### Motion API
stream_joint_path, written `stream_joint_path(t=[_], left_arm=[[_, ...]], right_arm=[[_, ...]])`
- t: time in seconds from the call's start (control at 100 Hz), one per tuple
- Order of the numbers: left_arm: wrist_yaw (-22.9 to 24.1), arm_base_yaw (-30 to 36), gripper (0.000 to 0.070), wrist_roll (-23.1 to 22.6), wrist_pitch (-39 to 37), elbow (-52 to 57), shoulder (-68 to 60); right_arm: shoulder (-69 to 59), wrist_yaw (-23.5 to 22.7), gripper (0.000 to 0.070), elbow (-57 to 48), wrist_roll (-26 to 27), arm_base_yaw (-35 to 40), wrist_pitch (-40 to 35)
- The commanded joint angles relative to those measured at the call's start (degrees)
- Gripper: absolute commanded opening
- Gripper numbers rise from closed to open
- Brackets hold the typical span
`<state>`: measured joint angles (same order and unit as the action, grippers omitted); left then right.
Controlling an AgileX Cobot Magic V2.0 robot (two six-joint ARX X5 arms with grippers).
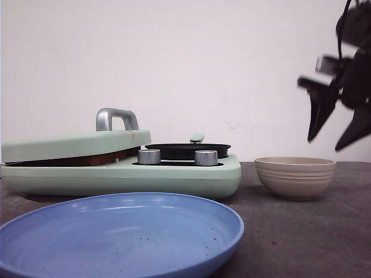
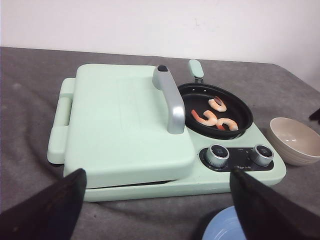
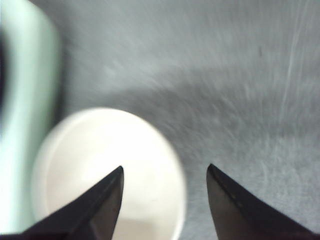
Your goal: Make breakfast with bread and shrimp
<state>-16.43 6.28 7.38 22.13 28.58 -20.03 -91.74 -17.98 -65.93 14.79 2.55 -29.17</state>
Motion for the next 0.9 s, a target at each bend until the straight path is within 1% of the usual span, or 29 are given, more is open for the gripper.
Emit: stream_joint_path(t=[0.0, 0.13, 0.24, 0.34, 0.38, 0.41, 0.43, 0.53, 0.56, 0.64, 0.69, 0.79, 0.89], left_arm=[[-0.13, 0.11, 0.0510, -0.28, -0.52, 0.28, -0.13], [-0.13, 0.11, 0.0510, -0.09, -0.68, 0.28, -0.13], [-0.15, 0.11, 0.0510, 2.29, -1.05, 0.28, -0.11], [-0.15, 0.11, 0.0508, 4.24, -1.09, 0.28, -0.11], [-0.33, 0.11, 0.0493, 4.63, -1.09, 0.28, -0.11], [-0.57, 0.11, 0.0457, 4.94, -1.09, 0.31, -0.11], [-0.66, 0.11, 0.0425, 5.07, -1.11, 0.28, -0.11], [-0.76, 0.11, 0.0254, 5.40, -1.11, 0.28, -0.11], [-0.74, 0.11, 0.0202, 5.40, -1.11, 0.28, -0.11], [-0.74, 0.11, 0.0066, 5.64, -1.14, 0.28, -0.11], [-0.76, 0.11, 0.0006, 5.79, -1.11, 0.28, -0.11], [-0.70, 0.11, 0.0000, 6.40, -1.11, 0.28, -0.11], [-0.59, 0.11, 0.0000, 7.96, -1.60, 0.28, -0.11]], right_arm=[[2.34, -0.72, 0.0322, -0.50, -0.94, -0.11, 0.00], [8.83, -3.41, 0.0321, -0.50, -1.38, -0.04, 0.15], [14.47, -6.14, 0.0321, -0.50, -2.05, -0.04, 0.22], [19.65, -6.69, 0.0318, -0.50, -2.49, -0.04, -0.07], [21.66, -6.73, 0.0316, -0.50, -3.02, -0.04, -0.44], [23.08, -7.13, 0.0300, -0.50, -3.54, -0.02, -0.66], [23.96, -7.63, 0.0271, -0.50, -3.82, 0.00, -0.68], [27.78, -10.05, 0.0056, -0.50, -4.57, 0.15, -0.94], [28.74, -10.56, 0.0001, -0.50, -4.94, 0.33, -1.16], [30.93, -10.56, 0.0000, -0.48, -5.66, 0.98, -2.43], [32.00, -10.54, 0.0000, -0.48, -6.67, 1.49, -3.76], [33.81, -10.58, 0.0000, -0.26, -9.18, 2.69, -6.43], [35.91, -10.54, 0.0000, 1.33, -10.14, 4.92, -5.49]])
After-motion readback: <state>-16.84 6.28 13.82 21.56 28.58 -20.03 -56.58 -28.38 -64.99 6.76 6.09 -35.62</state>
